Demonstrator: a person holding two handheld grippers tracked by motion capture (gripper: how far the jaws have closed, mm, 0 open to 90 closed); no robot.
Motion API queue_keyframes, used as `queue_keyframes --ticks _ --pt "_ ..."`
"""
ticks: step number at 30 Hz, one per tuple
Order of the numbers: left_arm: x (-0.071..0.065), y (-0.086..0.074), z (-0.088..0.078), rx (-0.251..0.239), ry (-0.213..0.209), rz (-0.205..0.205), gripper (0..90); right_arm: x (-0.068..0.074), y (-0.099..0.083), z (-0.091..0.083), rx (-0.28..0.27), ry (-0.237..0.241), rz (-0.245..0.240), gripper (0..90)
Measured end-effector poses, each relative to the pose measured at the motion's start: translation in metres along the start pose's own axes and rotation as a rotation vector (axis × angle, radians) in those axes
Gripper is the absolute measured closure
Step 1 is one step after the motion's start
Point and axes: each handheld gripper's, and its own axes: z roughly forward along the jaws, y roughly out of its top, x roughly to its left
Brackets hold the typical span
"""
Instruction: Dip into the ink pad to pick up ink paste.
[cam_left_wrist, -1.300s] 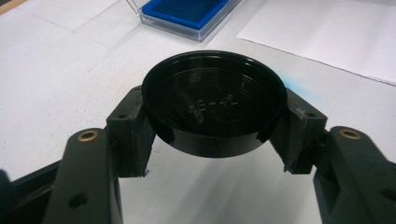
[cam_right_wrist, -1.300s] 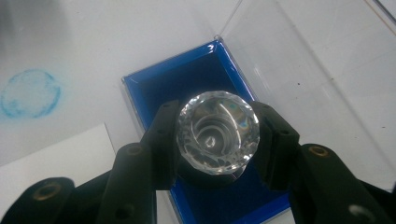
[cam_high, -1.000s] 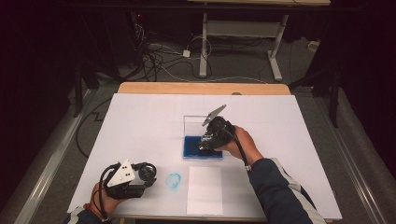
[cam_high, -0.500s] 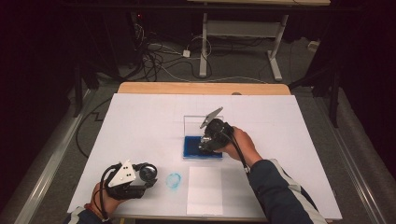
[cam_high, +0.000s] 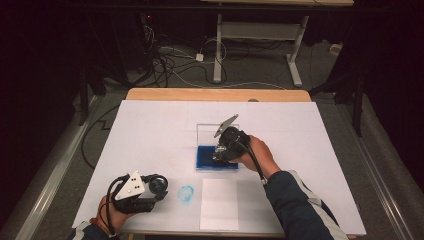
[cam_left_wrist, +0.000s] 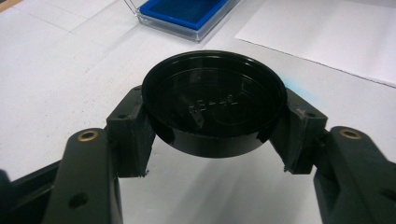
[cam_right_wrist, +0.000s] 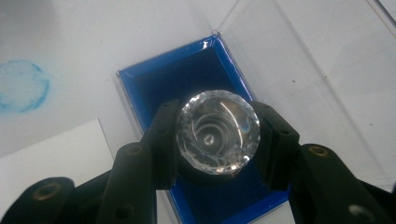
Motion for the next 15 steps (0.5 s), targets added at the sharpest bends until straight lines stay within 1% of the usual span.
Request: queue_keyframes --ticks 3,6,9,12,13,15 --pt "0.000 0.000 0.000 -0.002 0.000 0.000 36.6 -0.001 -0.001 0.000 -0.002 0.004 0.008 56.7" --pt "0.000 0.000 0.000 -0.002 -0.001 0.000 36.6 0.000 0.000 -0.002 0.010 -0.001 -0.004 56.7" --pt "0.000 0.000 0.000 -0.004 -0.002 0.000 36.6 -0.002 0.001 -0.003 0.008 0.003 -0.011 56.7" --pt "0.001 0.000 0.000 -0.002 -0.004 -0.003 36.6 -0.002 0.004 -0.011 -0.026 0.002 -0.004 56.7" --pt "0.000 0.001 0.001 -0.002 -0.003 -0.003 36.6 -0.002 0.006 -0.016 -0.033 -0.008 -0.005 56.7" --pt "0.001 0.001 0.001 -0.004 -0.005 -0.003 36.6 -0.001 0.011 -0.025 -0.055 -0.008 -0.015 56.7"
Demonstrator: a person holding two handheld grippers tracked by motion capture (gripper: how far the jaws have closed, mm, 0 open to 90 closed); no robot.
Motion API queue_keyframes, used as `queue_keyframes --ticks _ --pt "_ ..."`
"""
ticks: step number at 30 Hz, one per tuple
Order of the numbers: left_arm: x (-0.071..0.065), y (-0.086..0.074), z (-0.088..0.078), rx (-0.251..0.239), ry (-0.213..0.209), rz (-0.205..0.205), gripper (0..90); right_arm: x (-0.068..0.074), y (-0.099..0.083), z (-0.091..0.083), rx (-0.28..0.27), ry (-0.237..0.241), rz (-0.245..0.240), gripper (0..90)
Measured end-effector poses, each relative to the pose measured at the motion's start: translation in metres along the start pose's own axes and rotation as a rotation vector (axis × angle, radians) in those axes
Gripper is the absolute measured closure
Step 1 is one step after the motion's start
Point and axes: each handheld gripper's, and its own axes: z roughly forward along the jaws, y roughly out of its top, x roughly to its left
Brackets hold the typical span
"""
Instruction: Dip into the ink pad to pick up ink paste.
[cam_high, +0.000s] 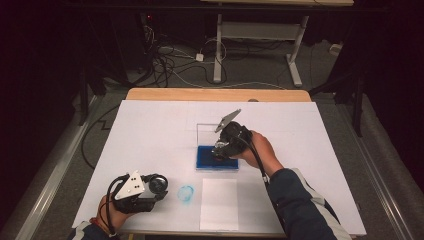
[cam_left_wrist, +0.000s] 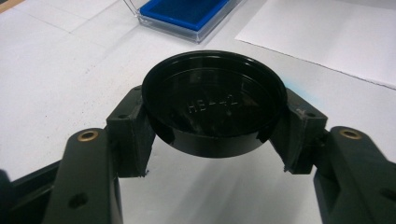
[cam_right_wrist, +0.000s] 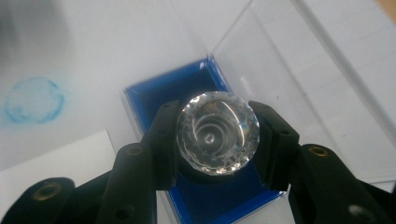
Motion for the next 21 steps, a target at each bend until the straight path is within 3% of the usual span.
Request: queue_keyframes --ticks 10,21 --pt "0.000 0.000 0.000 -0.002 0.001 -0.001 36.6 0.001 0.015 -0.032 -0.041 -0.033 -0.024 56.6" --pt "0.000 0.000 0.001 -0.001 0.006 0.000 36.6 -0.002 0.014 -0.041 -0.045 -0.046 -0.028 56.6"
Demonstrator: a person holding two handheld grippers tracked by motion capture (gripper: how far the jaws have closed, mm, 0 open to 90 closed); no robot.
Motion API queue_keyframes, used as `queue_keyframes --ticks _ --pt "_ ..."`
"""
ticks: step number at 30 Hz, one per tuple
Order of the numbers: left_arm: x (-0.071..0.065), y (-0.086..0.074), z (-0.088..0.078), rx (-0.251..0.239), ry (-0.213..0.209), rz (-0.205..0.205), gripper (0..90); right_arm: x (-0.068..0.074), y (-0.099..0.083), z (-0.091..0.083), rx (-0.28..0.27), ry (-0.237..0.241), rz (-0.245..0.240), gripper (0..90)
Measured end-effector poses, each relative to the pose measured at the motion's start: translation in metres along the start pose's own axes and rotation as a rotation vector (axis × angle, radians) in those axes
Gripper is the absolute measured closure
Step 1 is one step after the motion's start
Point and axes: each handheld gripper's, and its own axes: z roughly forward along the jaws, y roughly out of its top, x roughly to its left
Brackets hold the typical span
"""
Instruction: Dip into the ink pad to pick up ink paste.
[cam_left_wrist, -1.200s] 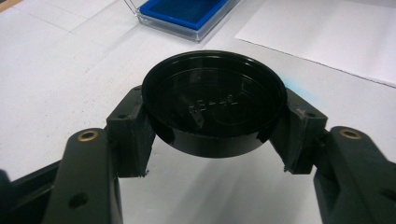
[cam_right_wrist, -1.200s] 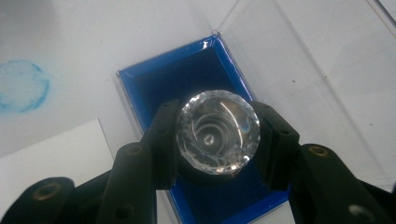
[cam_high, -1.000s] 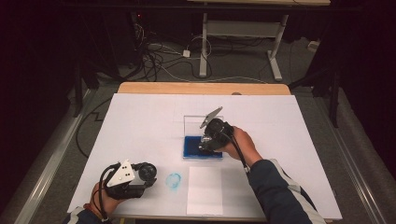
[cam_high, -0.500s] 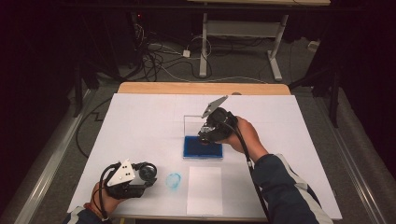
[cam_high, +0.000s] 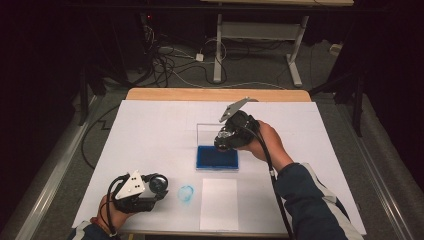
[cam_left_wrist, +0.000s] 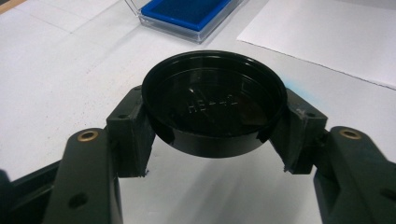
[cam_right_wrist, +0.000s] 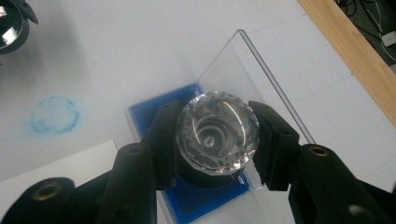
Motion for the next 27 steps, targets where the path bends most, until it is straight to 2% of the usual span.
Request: queue_keyframes --ticks 7,22,25,27 --pt "0.000 0.000 0.001 0.004 -0.001 -0.002 36.6 0.001 -0.002 0.006 0.014 0.004 0.006 56.6" --pt "0.001 -0.001 0.001 0.009 -0.005 -0.001 36.6 0.002 -0.026 0.054 0.100 0.051 0.031 56.6" --pt "0.001 -0.001 0.002 0.012 -0.006 -0.001 36.5 0.002 -0.031 0.061 0.104 0.058 0.023 56.6" --pt "0.001 -0.001 0.002 0.015 -0.008 0.001 36.5 0.001 -0.033 0.062 0.085 0.065 0.053 56.6"
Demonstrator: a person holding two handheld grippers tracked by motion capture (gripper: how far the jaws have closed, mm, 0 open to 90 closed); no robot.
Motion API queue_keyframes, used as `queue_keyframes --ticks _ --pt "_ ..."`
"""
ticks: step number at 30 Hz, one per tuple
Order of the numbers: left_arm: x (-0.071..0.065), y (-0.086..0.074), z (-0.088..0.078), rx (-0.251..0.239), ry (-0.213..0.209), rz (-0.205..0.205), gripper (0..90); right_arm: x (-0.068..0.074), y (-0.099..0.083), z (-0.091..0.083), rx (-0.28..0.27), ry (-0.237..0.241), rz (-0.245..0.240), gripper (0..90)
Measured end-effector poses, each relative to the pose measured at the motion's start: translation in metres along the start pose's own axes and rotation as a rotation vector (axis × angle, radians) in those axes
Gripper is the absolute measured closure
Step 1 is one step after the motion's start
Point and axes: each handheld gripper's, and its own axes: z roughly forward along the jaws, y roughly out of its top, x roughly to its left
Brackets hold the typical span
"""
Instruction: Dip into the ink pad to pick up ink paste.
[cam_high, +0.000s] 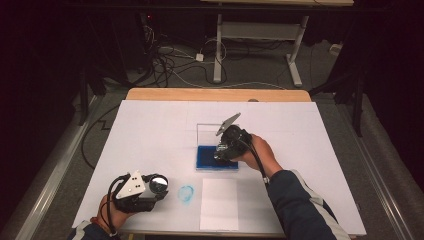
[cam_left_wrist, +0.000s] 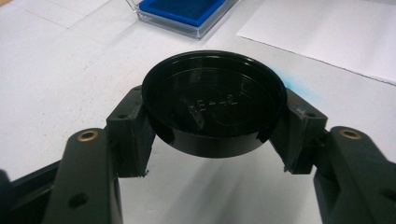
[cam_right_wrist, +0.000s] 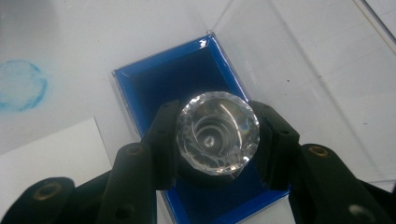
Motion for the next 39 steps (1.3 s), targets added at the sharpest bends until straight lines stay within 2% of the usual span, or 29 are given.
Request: queue_keyframes --ticks 4,6,16,18,22,39 --pt "-0.0004 0.0002 0.0003 0.000 0.000 -0.001 36.5 -0.0007 -0.0020 0.0011 -0.012 0.003 0.007 56.6" --pt "-0.0008 0.0003 0.0006 0.002 0.002 0.000 36.5 -0.0012 -0.0027 0.0013 -0.012 0.011 0.029 56.7" --pt "-0.0015 0.0007 0.0007 0.000 0.002 0.005 36.5 0.0019 -0.0022 0.0016 -0.008 -0.005 0.016 56.7" --pt "-0.0013 0.0006 0.0008 0.002 0.002 0.003 36.5 0.0025 -0.0019 0.0013 -0.003 -0.011 0.001 56.8" --pt "-0.0017 0.0009 0.0008 0.005 0.016 0.008 36.6 -0.0016 -0.0031 0.0014 -0.011 0.010 0.016 56.7" --pt "-0.0023 0.0012 -0.0002 0.001 0.011 0.008 36.6 0.0000 -0.0044 0.0024 -0.015 0.007 0.040 56.7"
